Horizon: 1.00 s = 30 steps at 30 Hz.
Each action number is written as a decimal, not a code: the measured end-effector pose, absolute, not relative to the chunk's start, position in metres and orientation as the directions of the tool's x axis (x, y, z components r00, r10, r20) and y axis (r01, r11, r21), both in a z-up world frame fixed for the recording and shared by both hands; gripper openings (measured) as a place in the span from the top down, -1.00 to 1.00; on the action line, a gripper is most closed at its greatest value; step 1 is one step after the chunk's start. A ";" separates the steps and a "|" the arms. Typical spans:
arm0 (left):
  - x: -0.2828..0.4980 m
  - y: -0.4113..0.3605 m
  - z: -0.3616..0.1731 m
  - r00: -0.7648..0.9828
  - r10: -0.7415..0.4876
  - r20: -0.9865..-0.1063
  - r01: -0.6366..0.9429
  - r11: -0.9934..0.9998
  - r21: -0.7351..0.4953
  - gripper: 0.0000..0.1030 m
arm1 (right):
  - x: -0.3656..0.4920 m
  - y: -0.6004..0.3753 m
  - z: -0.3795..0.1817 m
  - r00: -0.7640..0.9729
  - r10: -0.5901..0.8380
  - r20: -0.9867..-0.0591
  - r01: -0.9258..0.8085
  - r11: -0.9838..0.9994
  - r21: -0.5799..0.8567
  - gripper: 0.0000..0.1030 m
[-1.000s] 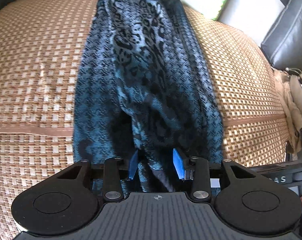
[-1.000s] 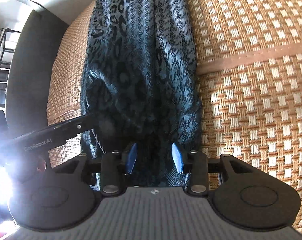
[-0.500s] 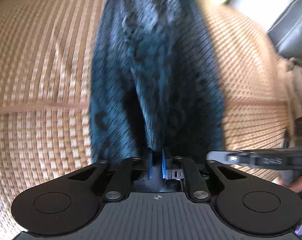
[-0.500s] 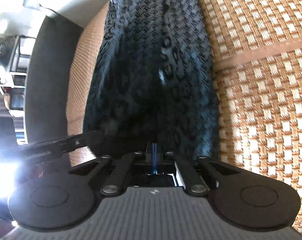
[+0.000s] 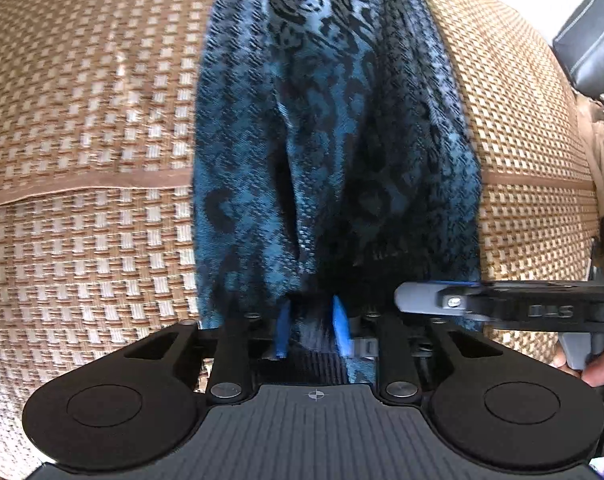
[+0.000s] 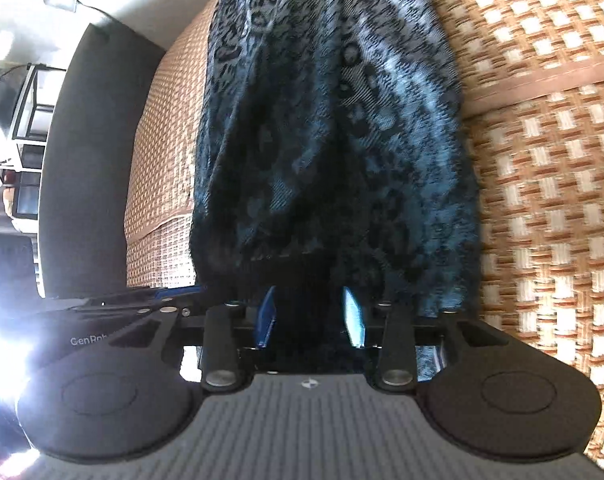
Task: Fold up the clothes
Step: 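Grasp the strip end with the left gripper while the right gripper releases and repositions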
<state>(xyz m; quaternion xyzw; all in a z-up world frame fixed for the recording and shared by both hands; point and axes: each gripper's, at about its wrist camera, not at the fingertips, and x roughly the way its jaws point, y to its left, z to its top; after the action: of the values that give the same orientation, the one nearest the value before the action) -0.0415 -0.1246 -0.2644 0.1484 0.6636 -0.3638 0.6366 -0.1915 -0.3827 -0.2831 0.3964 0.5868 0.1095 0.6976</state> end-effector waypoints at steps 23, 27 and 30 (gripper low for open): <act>-0.047 -0.032 -0.248 -0.039 -0.329 -0.944 0.487 0.818 -0.305 -0.26 | -0.241 -0.425 -0.264 0.282 0.581 -0.763 0.298 0.703 0.645 0.09; -0.040 -0.030 -0.268 -0.110 -0.374 -0.921 0.476 0.794 -0.379 -0.28 | -0.263 -0.425 -0.278 0.271 0.580 -0.768 0.312 0.702 0.640 0.05; -0.034 -0.031 -0.276 -0.156 -0.419 -0.894 0.485 0.756 -0.439 -0.36 | -0.270 -0.417 -0.288 0.310 0.600 -0.738 0.335 0.657 0.675 0.07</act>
<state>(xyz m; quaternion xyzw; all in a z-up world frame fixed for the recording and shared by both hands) -0.0341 -0.0308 -0.2760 0.0245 0.6759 -0.3483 0.6490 -0.2702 -0.4173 -0.2877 0.4033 0.5796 0.0941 0.7018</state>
